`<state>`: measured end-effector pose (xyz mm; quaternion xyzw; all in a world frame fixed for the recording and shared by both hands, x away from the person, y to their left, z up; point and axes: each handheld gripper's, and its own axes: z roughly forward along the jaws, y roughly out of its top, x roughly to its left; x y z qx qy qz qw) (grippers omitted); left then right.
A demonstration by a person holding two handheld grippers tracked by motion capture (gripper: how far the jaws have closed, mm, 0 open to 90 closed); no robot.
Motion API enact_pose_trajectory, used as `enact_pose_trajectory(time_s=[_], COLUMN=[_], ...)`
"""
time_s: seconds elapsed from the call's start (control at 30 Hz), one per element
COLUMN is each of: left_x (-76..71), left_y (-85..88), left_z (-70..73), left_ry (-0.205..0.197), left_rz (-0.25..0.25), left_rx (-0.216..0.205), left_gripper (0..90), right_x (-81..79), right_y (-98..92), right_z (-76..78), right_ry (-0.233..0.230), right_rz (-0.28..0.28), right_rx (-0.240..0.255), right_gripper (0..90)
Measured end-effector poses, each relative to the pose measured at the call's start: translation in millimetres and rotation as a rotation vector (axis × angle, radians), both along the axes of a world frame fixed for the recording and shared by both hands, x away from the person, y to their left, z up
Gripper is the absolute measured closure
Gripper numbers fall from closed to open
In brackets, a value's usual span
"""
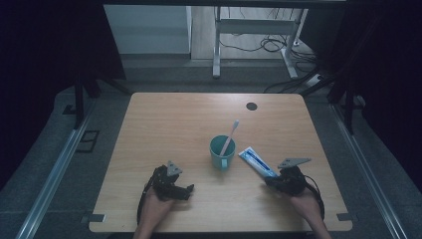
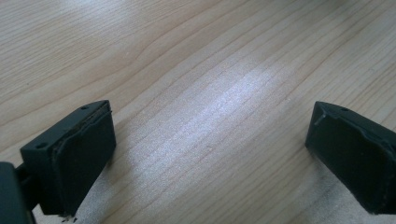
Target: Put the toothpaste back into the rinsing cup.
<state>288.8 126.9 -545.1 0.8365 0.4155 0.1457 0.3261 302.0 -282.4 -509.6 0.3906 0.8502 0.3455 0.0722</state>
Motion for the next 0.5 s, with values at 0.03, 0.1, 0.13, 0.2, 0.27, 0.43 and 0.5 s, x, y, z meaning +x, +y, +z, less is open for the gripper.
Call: enact_pose_trajectory(time_s=[0.03,0.1,0.13,0.2,0.27,0.43,0.5], left_x=[0.0,0.1,0.0,0.0,0.1,0.0,0.0], left_y=[0.0,0.2,0.1,0.1,0.2,0.0,-0.1], left_z=[0.0,0.1,0.1,0.1,0.1,0.0,0.0], left_ry=[0.0,0.0,0.0,0.0,0.0,0.0,0.001], left_rz=[0.0,-0.002,-0.001,-0.002,-0.002,0.0,0.001], left_rx=[0.0,0.003,0.003,0.003,0.002,0.0,-0.001], left_gripper=[1.8,1.8,1.8,1.8,1.8,1.8,1.8], right_x=[0.1,-0.4,-0.7,-0.7,-0.1,4.5,6.8], right_y=[-0.2,-0.6,-1.5,-3.6,-5.7,-11.3,-11.9], right_z=[1.3,4.9,7.8,12.7,15.8,20.9,22.1], right_ry=[-0.006,-0.009,-0.016,-0.027,-0.028,-0.007,0.005], right_rz=[0.001,-0.003,-0.007,-0.011,-0.017,-0.027,-0.03], right_rx=[0.002,0.003,0.002,-0.006,-0.016,-0.038,-0.05], right_gripper=[83.9,81.7,80.6,77.3,73.6,65.0,61.4])
